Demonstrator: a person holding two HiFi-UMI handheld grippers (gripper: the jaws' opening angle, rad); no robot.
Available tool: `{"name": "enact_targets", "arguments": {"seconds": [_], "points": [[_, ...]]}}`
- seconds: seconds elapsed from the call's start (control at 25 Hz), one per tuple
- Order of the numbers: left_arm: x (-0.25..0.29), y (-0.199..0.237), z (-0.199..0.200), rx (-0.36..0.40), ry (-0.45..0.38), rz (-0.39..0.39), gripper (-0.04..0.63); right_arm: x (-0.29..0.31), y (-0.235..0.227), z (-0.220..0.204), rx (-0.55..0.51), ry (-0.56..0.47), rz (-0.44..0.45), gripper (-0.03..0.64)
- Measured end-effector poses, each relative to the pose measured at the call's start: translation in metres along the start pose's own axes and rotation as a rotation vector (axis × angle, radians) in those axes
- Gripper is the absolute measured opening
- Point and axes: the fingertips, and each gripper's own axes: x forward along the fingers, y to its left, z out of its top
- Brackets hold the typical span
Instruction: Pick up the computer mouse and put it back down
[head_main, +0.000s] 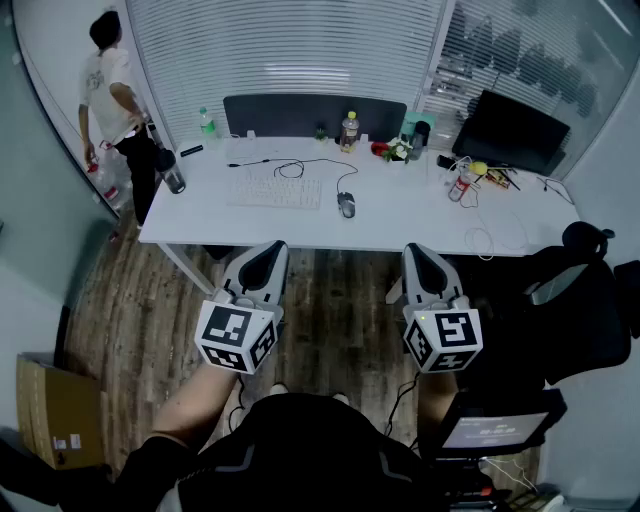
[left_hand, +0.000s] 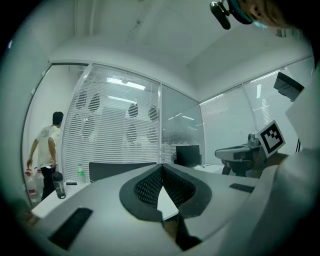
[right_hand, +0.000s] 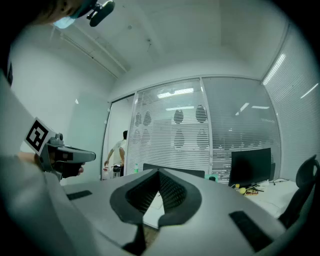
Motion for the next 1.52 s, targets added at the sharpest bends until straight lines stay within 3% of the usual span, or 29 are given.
{"name": "enact_targets", "arguments": {"seconds": [1.04,1.12,1.16,1.2,1.28,1.4,1.52], "points": [[-0.002,0.002,-0.005,0.001,0.012,0.007,0.034,0.000,0.003,-0.002,0.017,0.007,0.002,-0.002],[-0.003,0.001,-0.004,-0.009,0.004,-0.013,0.073,0.001,0.004,-0.002,0.016,-0.003,0.001,-0.002],[-0.003,0.001,-0.004,-0.012,0.000,-0.027,0.156,0.002,0.004,-0.001,0.017,-0.009,0.004,0.024],[-0.003,0.002,-0.003,-0.016,-0.003,-0.037,0.214,0.003,0.004,0.000,0.017,-0.014,0.010,0.095],[-0.002,0.004,-0.003,-0.024,-0.008,-0.041,0.296,0.006,0.005,0.000,0.019,-0.020,0.024,0.210],[-0.002,0.007,-0.004,-0.017,-0.008,-0.030,0.340,0.009,0.005,-0.001,0.022,-0.016,0.031,0.342],[-0.001,0.008,-0.005,-0.002,-0.010,-0.034,0.353,0.011,0.002,-0.003,0.016,-0.016,0.009,0.396]]}}
